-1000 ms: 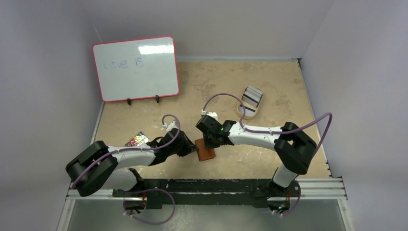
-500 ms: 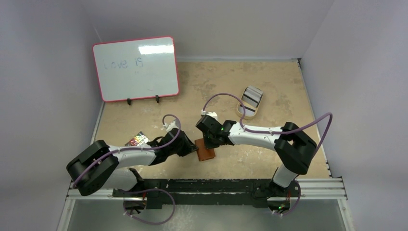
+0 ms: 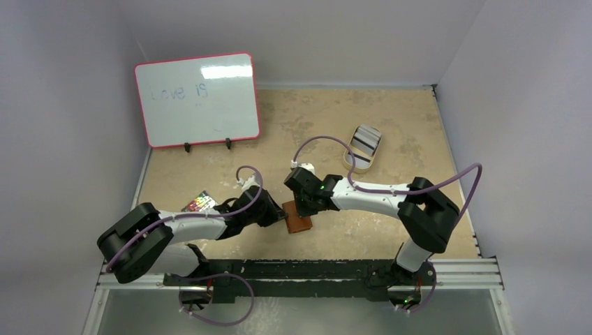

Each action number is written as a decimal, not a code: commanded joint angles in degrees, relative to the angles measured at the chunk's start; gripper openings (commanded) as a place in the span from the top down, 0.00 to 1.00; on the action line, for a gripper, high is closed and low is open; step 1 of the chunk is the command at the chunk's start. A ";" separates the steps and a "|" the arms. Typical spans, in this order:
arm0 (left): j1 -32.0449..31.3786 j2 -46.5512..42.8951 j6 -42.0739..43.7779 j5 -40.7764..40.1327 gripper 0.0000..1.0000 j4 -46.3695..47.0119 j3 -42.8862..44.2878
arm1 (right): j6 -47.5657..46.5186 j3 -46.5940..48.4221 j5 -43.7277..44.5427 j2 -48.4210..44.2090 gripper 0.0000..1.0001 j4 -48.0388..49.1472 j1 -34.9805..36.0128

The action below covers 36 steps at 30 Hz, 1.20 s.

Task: Put the credit cards into the card holder
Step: Close the card holder at the center of the board.

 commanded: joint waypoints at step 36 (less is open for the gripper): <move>0.04 0.31 1.64 -0.68 0.83 3.26 0.17 | -9.75 6.01 -8.85 9.54 0.83 -3.47 -4.86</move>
